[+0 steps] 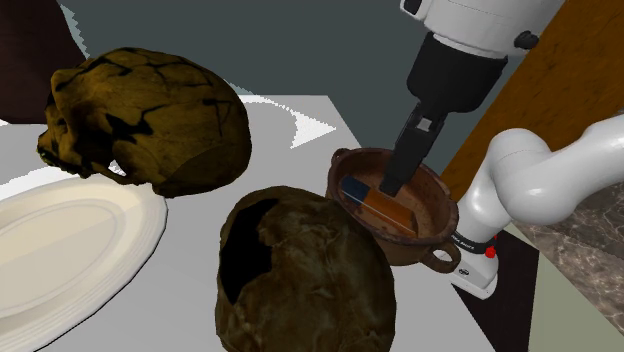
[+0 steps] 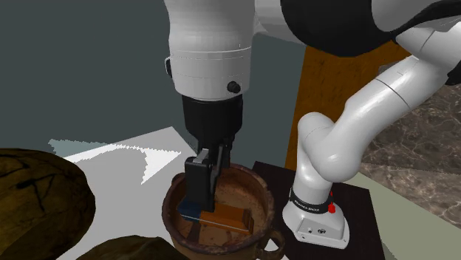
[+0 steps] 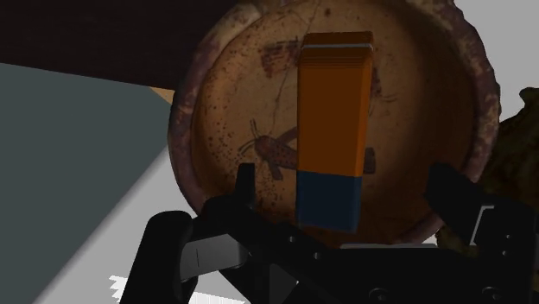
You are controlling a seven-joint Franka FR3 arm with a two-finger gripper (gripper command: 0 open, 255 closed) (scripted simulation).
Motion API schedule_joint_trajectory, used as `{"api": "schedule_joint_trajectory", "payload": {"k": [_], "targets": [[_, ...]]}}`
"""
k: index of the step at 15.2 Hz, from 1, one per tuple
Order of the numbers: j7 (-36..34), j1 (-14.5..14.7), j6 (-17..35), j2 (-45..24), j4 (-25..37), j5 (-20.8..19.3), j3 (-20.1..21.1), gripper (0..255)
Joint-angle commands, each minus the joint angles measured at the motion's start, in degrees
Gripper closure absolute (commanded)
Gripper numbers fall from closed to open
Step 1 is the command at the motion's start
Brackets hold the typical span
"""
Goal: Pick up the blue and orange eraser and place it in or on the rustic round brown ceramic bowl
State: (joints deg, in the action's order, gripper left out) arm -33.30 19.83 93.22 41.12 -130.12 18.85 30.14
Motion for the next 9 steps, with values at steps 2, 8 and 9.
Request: {"api": "schedule_joint_trajectory", "payload": {"k": [2,8,9], "targets": [[-0.50,-0.52,-4.21,-1.09,5.22,-0.97,-0.84,0],[-0.50,-0.52,-4.21,-1.09,5.22,-0.98,-0.84,0],[-0.50,-0.52,-4.21,-1.09,5.22,-0.98,-0.84,0]]}}
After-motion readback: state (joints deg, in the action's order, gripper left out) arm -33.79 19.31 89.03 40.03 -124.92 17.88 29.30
